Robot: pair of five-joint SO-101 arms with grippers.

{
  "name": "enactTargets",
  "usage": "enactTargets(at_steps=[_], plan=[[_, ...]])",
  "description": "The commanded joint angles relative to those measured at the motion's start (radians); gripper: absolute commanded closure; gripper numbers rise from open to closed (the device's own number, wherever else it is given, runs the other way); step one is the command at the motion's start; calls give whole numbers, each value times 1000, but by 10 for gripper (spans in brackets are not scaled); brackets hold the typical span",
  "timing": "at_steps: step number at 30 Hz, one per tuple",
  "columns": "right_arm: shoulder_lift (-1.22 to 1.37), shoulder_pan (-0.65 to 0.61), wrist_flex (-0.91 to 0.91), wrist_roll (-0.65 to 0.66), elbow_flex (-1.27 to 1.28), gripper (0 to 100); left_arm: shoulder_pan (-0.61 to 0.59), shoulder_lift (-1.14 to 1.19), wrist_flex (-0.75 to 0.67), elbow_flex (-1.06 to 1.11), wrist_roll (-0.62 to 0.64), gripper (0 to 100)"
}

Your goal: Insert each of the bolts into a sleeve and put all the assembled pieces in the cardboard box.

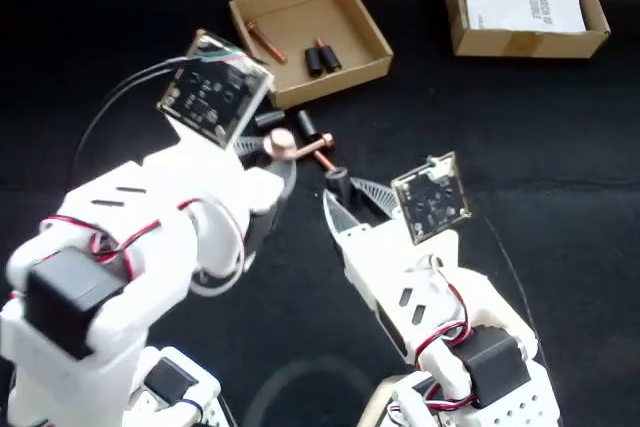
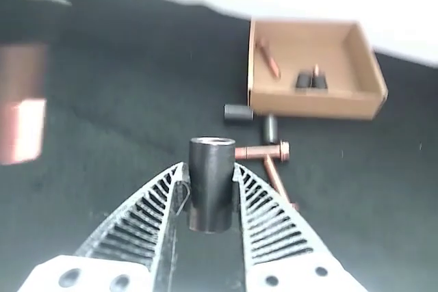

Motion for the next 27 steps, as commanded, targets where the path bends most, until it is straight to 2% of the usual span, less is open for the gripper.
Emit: enactTargets(at_steps=[1,6,10,17,27], plan=[[-16,-8,-82,-60,-47,991,-48,-93,-287,237,5,992],[-16,-10,-96,-124,-41,991,-50,-174,-588,493,6,992],[-21,-7,-99,-123,16,991,-48,-189,-726,550,6,992],[-213,-7,-170,-124,205,991,-47,-189,-779,545,6,992],[-334,-4,-311,-118,429,991,51,-189,-773,545,8,992]])
